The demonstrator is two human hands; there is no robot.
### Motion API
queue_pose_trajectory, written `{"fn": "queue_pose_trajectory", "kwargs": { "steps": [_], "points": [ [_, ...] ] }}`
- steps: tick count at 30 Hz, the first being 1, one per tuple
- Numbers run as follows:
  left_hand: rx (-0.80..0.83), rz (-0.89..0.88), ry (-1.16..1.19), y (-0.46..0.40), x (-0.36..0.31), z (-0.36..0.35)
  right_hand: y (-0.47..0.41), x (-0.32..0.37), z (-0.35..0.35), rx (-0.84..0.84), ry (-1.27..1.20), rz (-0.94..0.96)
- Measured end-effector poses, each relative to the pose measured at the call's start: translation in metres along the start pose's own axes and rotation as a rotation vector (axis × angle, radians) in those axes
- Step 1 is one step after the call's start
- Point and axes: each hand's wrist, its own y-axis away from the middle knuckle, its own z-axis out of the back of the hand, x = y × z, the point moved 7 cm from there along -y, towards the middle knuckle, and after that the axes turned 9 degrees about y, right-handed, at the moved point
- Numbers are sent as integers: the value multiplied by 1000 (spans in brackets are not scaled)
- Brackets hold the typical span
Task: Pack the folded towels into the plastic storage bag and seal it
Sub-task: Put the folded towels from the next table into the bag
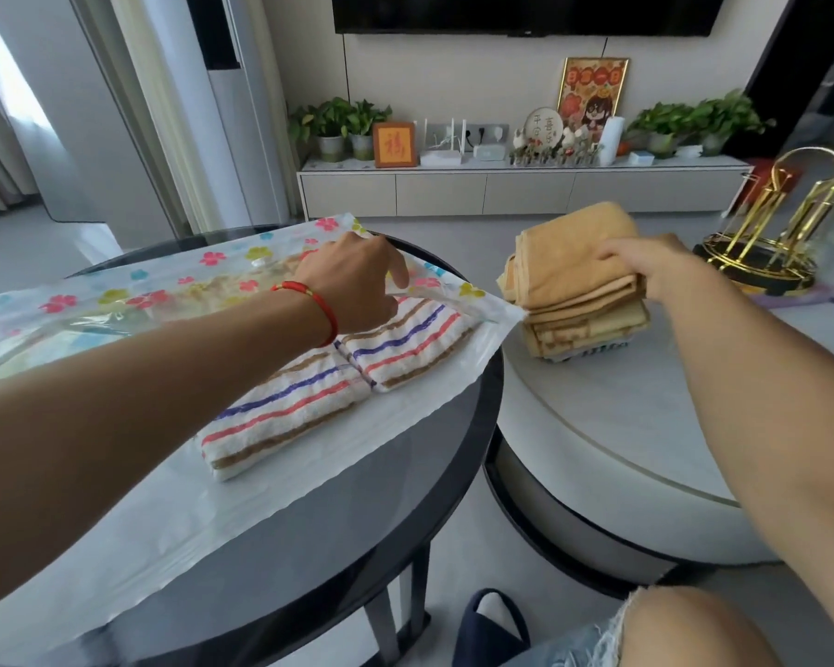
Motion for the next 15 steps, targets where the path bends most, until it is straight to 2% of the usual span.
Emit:
{"fn": "queue_pose_trajectory", "kwargs": {
  "steps": [7,12,15],
  "points": [
    [-45,31,-174,40,14,30,85,10,2,283,-448,68],
    [-46,139,-292,88,49,77,173,1,16,489,-553,148],
    [16,252,-375,116,72,99,228,-7,-3,678,-533,119]
  ]
}}
